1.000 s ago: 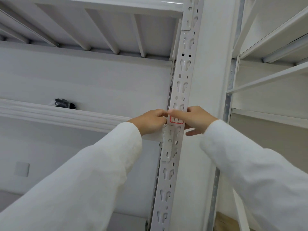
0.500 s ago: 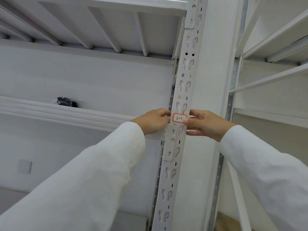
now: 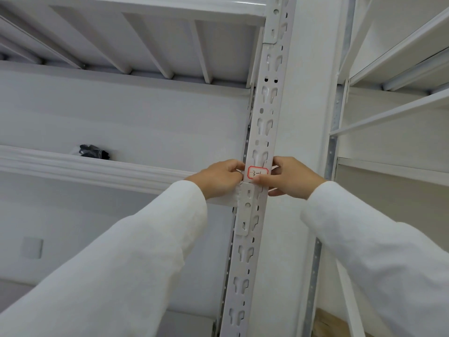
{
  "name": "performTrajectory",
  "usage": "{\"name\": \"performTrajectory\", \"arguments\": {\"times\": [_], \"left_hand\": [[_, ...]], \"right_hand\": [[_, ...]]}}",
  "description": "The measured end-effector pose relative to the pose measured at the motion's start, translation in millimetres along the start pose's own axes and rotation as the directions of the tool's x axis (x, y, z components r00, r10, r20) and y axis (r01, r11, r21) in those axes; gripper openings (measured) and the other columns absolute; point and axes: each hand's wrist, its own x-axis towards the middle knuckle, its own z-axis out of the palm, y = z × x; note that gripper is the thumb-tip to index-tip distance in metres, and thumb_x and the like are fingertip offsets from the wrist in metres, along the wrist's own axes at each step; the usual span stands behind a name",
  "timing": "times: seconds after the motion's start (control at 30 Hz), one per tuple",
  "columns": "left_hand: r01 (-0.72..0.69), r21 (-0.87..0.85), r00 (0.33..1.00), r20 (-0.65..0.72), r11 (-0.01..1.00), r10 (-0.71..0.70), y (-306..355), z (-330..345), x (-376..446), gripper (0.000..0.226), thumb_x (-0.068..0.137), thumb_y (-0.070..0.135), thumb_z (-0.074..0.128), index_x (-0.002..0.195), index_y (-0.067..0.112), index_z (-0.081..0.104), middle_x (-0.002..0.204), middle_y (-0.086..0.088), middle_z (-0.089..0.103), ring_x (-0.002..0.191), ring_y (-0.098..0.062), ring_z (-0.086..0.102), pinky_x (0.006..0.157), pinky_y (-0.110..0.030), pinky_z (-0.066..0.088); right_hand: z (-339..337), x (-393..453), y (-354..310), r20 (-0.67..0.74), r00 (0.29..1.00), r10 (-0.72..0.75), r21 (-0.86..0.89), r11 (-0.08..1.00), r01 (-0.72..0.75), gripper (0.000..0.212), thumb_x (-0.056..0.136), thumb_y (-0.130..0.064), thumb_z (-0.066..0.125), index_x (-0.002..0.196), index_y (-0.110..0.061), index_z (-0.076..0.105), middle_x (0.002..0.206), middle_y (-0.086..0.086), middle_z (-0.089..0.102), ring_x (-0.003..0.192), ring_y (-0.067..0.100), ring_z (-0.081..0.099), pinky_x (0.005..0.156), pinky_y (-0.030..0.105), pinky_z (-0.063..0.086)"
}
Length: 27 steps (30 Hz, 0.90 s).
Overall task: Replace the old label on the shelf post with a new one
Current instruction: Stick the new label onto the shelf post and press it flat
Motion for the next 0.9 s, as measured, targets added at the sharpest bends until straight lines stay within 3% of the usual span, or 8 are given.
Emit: {"name": "performTrajectory", "arguments": {"times": [0.1, 0.23, 0.33, 0.43, 0.6, 0.7, 0.77, 0.9], "left_hand": [[-0.006, 0.011, 1.000, -0.010, 1.000, 0.006, 0.0, 0.3, -0.1, 0.044, 0.089, 0.020, 0.036, 0.129, 0.029, 0.052, 0.131, 0.004, 0.060, 0.126, -0.021, 0.049, 0.111, -0.041, 0.033], [-0.015, 0.019, 1.000, -0.009, 1.000, 0.015, -0.5, 1.2, 0.7, 0.043, 0.090, 0.019, 0.036, 0.128, 0.028, 0.052, 0.131, 0.003, 0.059, 0.126, -0.021, 0.048, 0.111, -0.041, 0.033], [-0.011, 0.006, 1.000, -0.009, 1.000, 0.012, -1.5, 0.7, 1.5, 0.044, 0.087, 0.019, 0.037, 0.127, 0.028, 0.052, 0.130, 0.002, 0.060, 0.125, -0.021, 0.049, 0.111, -0.041, 0.033], [-0.015, 0.006, 1.000, -0.009, 1.000, 0.015, -3.1, 0.9, 2.0, 0.048, 0.081, 0.023, 0.037, 0.126, 0.029, 0.053, 0.128, 0.003, 0.061, 0.125, -0.021, 0.050, 0.110, -0.042, 0.034], [-0.011, 0.015, 1.000, -0.010, 1.000, 0.012, -2.6, 0.7, 1.6, 0.043, 0.088, 0.018, 0.036, 0.127, 0.029, 0.052, 0.130, 0.002, 0.060, 0.126, -0.022, 0.048, 0.111, -0.041, 0.033], [-0.017, 0.020, 1.000, -0.024, 1.000, 0.018, -3.8, 1.5, 2.8, 0.042, 0.088, 0.019, 0.036, 0.126, 0.030, 0.053, 0.129, 0.003, 0.061, 0.126, -0.022, 0.049, 0.111, -0.041, 0.033], [-0.022, 0.030, 0.999, -0.028, 0.999, 0.023, -3.7, 1.9, 3.0, 0.043, 0.089, 0.019, 0.036, 0.126, 0.030, 0.053, 0.129, 0.003, 0.060, 0.126, -0.022, 0.049, 0.111, -0.041, 0.033], [-0.028, 0.037, 0.999, -0.025, 0.999, 0.029, -3.1, 1.3, 2.9, 0.043, 0.089, 0.019, 0.036, 0.127, 0.030, 0.051, 0.127, 0.004, 0.062, 0.125, -0.022, 0.049, 0.110, -0.041, 0.033]], "right_hand": [[-14.2, -4.6, 1.2, 0.137, 0.990, 0.037, -0.007, 0.999, -0.036, 0.044, 0.083, -0.021, 0.065, 0.125, -0.022, 0.053, 0.097, 0.004, 0.071, 0.083, 0.012, 0.069, 0.067, 0.019, 0.057], [-20.4, -6.8, -6.4, 0.189, 0.972, 0.138, 0.002, 0.990, -0.141, 0.037, 0.086, -0.026, 0.062, 0.122, -0.028, 0.055, 0.104, 0.001, 0.069, 0.093, 0.015, 0.067, 0.076, 0.028, 0.056], [-6.2, -5.4, -17.0, 0.029, 0.989, 0.143, -0.075, 0.987, -0.141, 0.032, 0.079, -0.050, 0.060, 0.097, -0.023, 0.062, 0.096, -0.002, 0.069, 0.087, 0.014, 0.066, 0.074, 0.034, 0.055], [6.1, 1.8, -20.1, -0.141, 0.986, 0.093, -0.111, 0.988, -0.109, 0.033, 0.078, -0.052, 0.061, 0.083, -0.019, 0.064, 0.087, 0.000, 0.071, 0.080, 0.018, 0.069, 0.074, 0.036, 0.057], [-14.3, -0.4, -6.2, 0.064, 0.995, 0.076, 0.014, 0.997, -0.077, 0.028, 0.089, -0.036, 0.055, 0.102, -0.013, 0.065, 0.091, 0.001, 0.071, 0.079, 0.011, 0.069, 0.067, 0.023, 0.058], [-14.6, 0.4, 0.7, 0.079, 0.996, 0.042, 0.112, 0.992, -0.051, 0.026, 0.091, -0.028, 0.054, 0.107, -0.011, 0.065, 0.088, 0.002, 0.070, 0.072, 0.008, 0.069, 0.068, 0.019, 0.057], [-13.2, -0.8, 3.7, 0.091, 0.996, 0.018, 0.096, 0.995, -0.027, 0.021, 0.089, -0.026, 0.058, 0.108, -0.018, 0.063, 0.093, 0.002, 0.071, 0.075, 0.007, 0.068, 0.069, 0.016, 0.056], [-14.3, -7.5, 3.9, 0.125, 0.992, 0.027, 0.082, 0.996, -0.037, 0.035, 0.083, -0.025, 0.065, 0.117, -0.027, 0.057, 0.098, 0.001, 0.073, 0.085, 0.011, 0.068, 0.079, 0.025, 0.054]]}}
